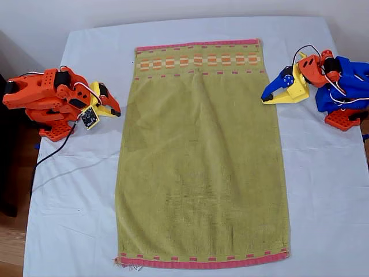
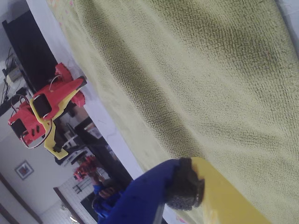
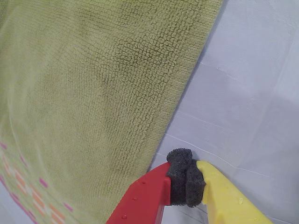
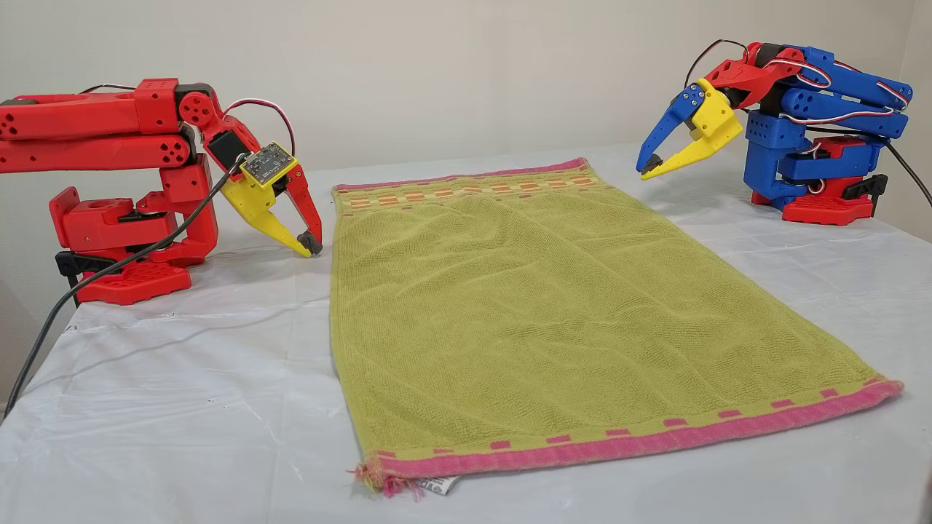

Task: Fold the towel.

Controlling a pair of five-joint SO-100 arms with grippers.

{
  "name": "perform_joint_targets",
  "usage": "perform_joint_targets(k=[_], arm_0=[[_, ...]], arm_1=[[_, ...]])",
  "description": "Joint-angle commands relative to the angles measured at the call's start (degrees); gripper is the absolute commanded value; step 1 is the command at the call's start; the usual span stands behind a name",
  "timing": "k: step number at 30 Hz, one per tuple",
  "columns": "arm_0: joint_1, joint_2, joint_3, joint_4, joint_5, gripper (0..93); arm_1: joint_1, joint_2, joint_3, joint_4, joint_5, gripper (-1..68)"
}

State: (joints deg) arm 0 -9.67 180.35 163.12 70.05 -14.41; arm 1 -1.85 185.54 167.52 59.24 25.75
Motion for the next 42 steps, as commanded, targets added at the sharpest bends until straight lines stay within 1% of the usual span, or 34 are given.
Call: perform_joint_targets(k=[1, 18, 21, 22, 24, 26, 29, 30, 31, 32, 34, 35, 37, 38, 39, 40, 41, 42], arm_0=[[-0.35, 0.44, -2.37, 0.09, 0.26, 0.0], [-0.79, 0.44, -1.76, -0.09, 0.18, 0.0], [-1.58, 0.44, -2.64, 0.62, -1.41, 0.0], [-2.81, 0.44, -3.08, 1.67, -3.43, 0.0], [-3.69, 0.44, -4.57, 2.64, -4.92, 0.0], [-4.39, 0.0, -6.33, 2.64, -6.06, 0.0], [-5.45, -6.86, -13.1, 3.08, -5.89, 0.0], [-6.06, -11.78, -17.49, 3.6, -6.94, 0.0], [-6.68, -16.96, -22.15, 4.39, -8.0, 0.0], [-6.86, -24.7, -29.44, 6.42, -9.49, 0.0], [-6.68, -33.57, -39.46, 8.88, -12.66, 0.1], [-6.5, -37.09, -44.3, 9.76, -15.29, 0.1], [-6.77, -42.63, -53.88, 12.3, -22.76, 0.1], [-7.82, -46.49, -60.29, 16.08, -28.83, 0.1], [-8.53, -50.54, -65.83, 20.65, -32.96, 0.1], [-8.96, -56.16, -73.21, 26.89, -35.95, 0.1], [-8.61, -61.88, -80.86, 33.49, -38.32, 0.1], [-8.26, -65.92, -86.48, 36.47, -39.2, 0.1]], arm_1=[[0.0, 12.57, 7.47, -0.26, 0.09, 0.0], [-0.09, 12.57, 10.02, -0.88, 0.18, 0.0], [0.09, 12.57, 8.96, -0.88, 0.53, 0.0], [0.26, 12.57, 8.44, -1.23, 1.23, 0.0], [1.05, 12.13, 6.24, -1.85, 2.72, 0.0], [2.29, 7.73, 1.85, -2.55, 3.69, 0.0], [3.52, -10.9, -9.32, -4.31, 5.62, 0.0], [3.08, -21.36, -16.44, -4.31, 6.77, 0.0], [2.9, -26.1, -20.21, -3.78, 7.73, 0.0], [2.64, -34.45, -28.56, -1.32, 9.67, 0.0], [1.93, -44.82, -41.84, 4.75, 11.34, 0.0], [1.49, -49.75, -49.31, 8.61, 12.22, 0.0], [0.53, -61.96, -69.08, 19.34, 18.02, 0.1], [-0.44, -68.38, -78.84, 25.49, 19.42, 1.4], [-1.14, -73.3, -86.84, 30.41, 21.36, 6.9], [-1.76, -80.95, -98.35, 37.88, 24.52, 9.6], [-2.2, -87.98, -109.51, 43.86, 26.89, 9.2], [-3.08, -91.14, -114.26, 43.95, 26.54, 8.8]])
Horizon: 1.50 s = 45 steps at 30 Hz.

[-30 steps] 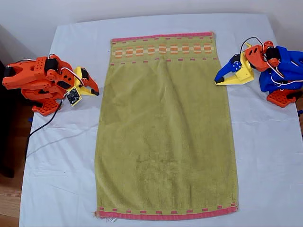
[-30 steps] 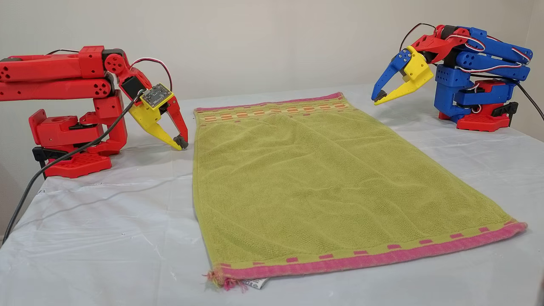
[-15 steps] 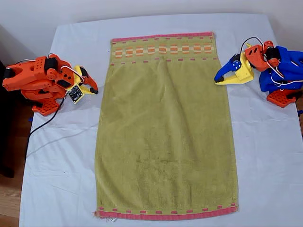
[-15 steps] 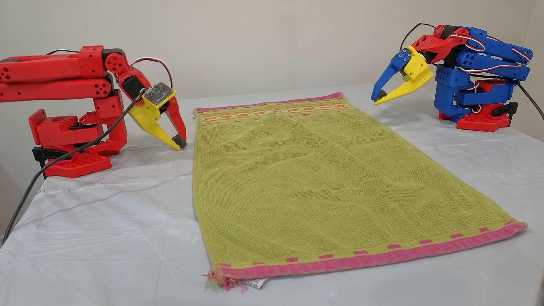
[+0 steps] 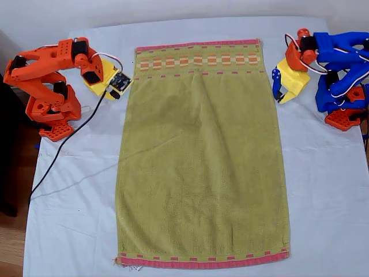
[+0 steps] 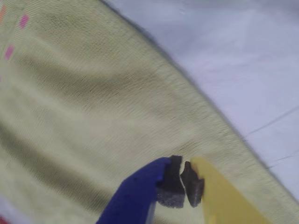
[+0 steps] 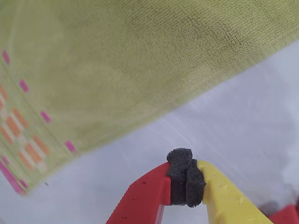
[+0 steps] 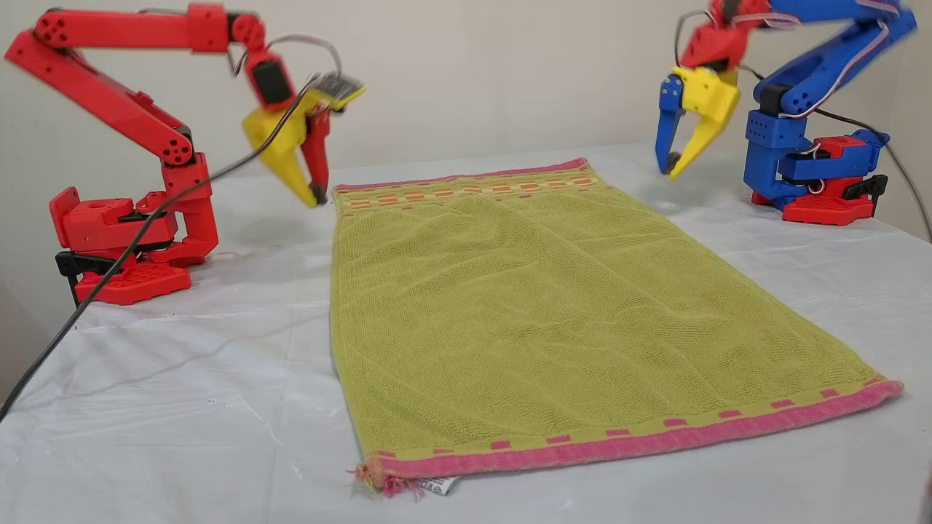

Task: Fold the towel.

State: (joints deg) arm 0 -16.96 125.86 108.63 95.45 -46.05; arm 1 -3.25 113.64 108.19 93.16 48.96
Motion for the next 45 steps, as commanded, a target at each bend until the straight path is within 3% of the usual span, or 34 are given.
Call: perform_joint_targets(k=[1, 3, 7, 10, 16, 19, 21, 23, 28, 36, 45], arm_0=[[-0.7, -14.06, -35.86, 12.04, -8.53, 0.0], [-1.49, -16.17, -40.08, 12.13, -7.47, 0.0], [-8.79, -16.17, -46.67, 14.77, -4.04, -0.1], [-10.63, -23.99, -62.31, 23.12, 1.67, -0.1], [-10.63, -28.3, -66.18, 22.32, -5.45, 0.0], [-10.9, -32.87, -71.81, 23.12, 1.05, 0.0], [-13.45, -32.52, -71.81, 21.45, 12.39, 0.1], [-14.06, -33.66, -76.55, 21.53, 8.35, 0.2], [-20.3, -35.16, -85.78, 23.03, -0.44, 7.1], [-24.35, -31.99, -78.13, 23.03, 0.18, 3.1], [-31.29, -27.16, -58.54, 23.03, -6.86, 0.1]], arm_1=[[-2.2, -21.8, -58.62, 10.02, 4.04, 9.0], [-1.41, -24.26, -59.94, 10.02, 5.8, 8.9], [1.85, -26.89, -60.64, 9.93, 4.04, 7.8], [4.48, -30.41, -66.09, 9.93, -2.02, 5.2], [11.6, -33.93, -78.31, 9.84, -1.67, 1.0], [14.5, -35.24, -81.83, 9.93, 0.0, 6.1], [16.44, -35.42, -81.47, 9.93, 3.16, 6.0], [17.58, -36.12, -82.27, 9.93, 4.75, 0.0], [19.6, -37.88, -85.43, 9.93, 7.12, -0.1], [26.02, -38.32, -78.84, 10.02, 4.22, 0.0], [29.79, -41.57, -73.74, 10.02, 7.56, 15.4]])
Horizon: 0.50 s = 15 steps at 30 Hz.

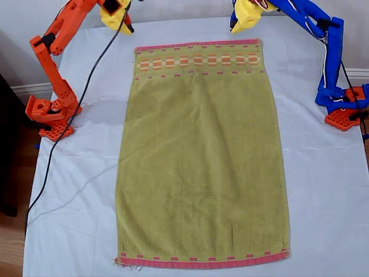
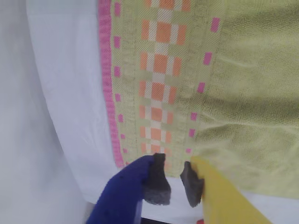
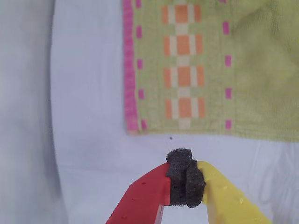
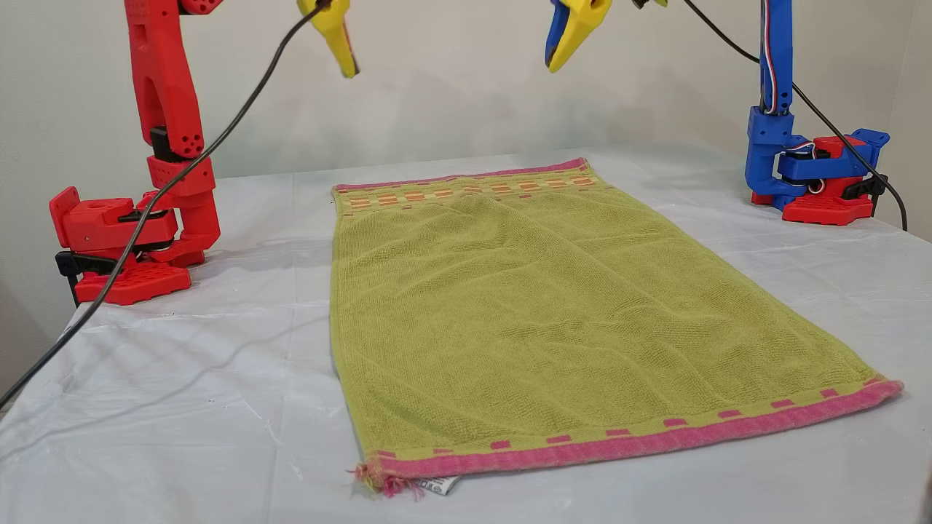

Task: Fold the towel.

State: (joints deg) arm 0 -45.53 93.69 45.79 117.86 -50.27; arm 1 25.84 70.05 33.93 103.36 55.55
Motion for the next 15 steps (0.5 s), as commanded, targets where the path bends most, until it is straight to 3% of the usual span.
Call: perform_joint_targets(k=[1, 5, 10, 15], arm_0=[[-3.08, 5.1, 5.54, 0.62, -3.52, 0.1], [-4.75, 4.22, 8.61, 0.62, -5.71, 1.5], [-5.63, 4.83, 11.25, 0.53, -7.73, 29.7], [-6.15, 4.66, 11.69, 0.53, -6.5, 38.6]], arm_1=[[0.88, 2.02, 1.05, -0.18, 1.14, 16.7], [1.14, 1.49, 2.2, -0.18, 1.58, 20.0], [1.05, 2.02, 3.08, -0.18, 1.32, 19.7], [0.79, 1.23, 2.72, -0.18, 0.79, 19.8]])
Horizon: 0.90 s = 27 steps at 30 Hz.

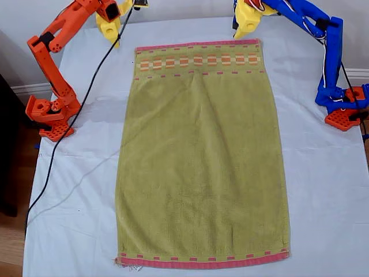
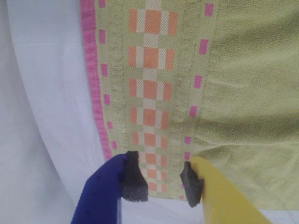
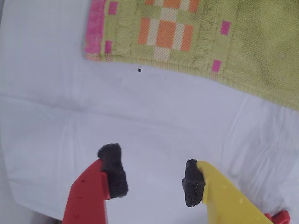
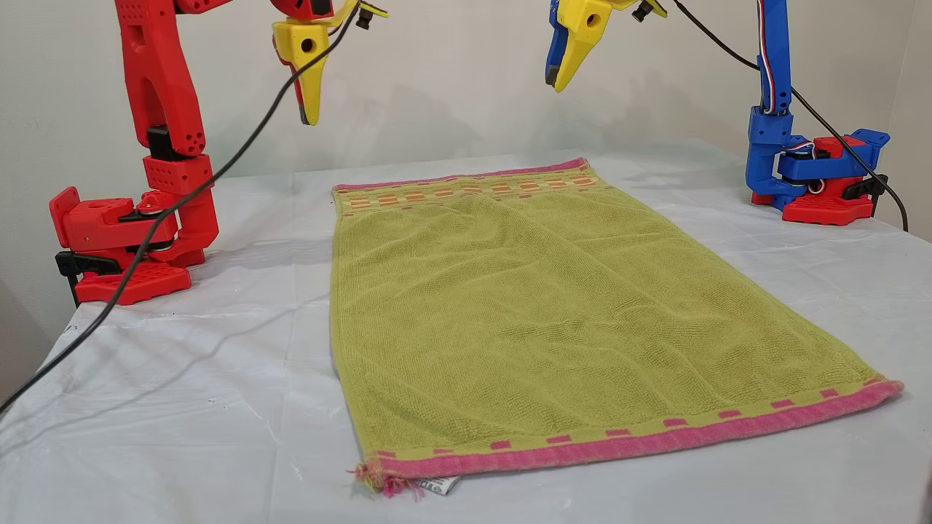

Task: Fold the towel.

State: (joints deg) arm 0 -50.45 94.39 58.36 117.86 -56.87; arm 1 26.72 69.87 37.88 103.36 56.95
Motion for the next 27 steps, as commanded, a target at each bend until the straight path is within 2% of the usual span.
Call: perform_joint_targets(k=[1, 2, 5, 7, 11, 15, 17, 27], arm_0=[[-1.67, 4.31, 0.09, 0.53, 0.0, 43.3], [-2.02, 4.31, 0.62, 0.53, -0.18, 44.0], [-2.99, 3.87, 1.85, 0.53, -0.26, 41.9], [-3.08, 2.72, 1.41, 0.18, -0.09, 46.3], [-1.85, 0.35, -0.7, -1.58, -1.58, 48.0], [-0.53, -0.35, -1.49, -4.83, -2.29, 51.4], [-0.09, -0.44, -1.32, -6.68, -2.37, 53.3], [3.16, -2.81, 7.21, -20.57, -5.01, 54.8]], arm_1=[[-0.09, 0.88, -1.32, -0.18, -0.88, 21.7], [-0.09, 0.53, -1.23, -0.18, -0.97, 24.2], [-0.09, -0.18, -0.97, -0.18, -1.41, 25.1], [0.0, -0.53, -0.97, -0.18, -1.49, 30.3], [1.05, -0.26, -0.26, -0.18, -0.62, 42.5], [1.58, 0.44, -0.35, -0.18, 0.53, 47.1], [1.32, -0.44, -1.14, -0.18, 0.44, 53.3], [2.9, -3.6, -0.18, -0.18, -1.32, 55.1]])
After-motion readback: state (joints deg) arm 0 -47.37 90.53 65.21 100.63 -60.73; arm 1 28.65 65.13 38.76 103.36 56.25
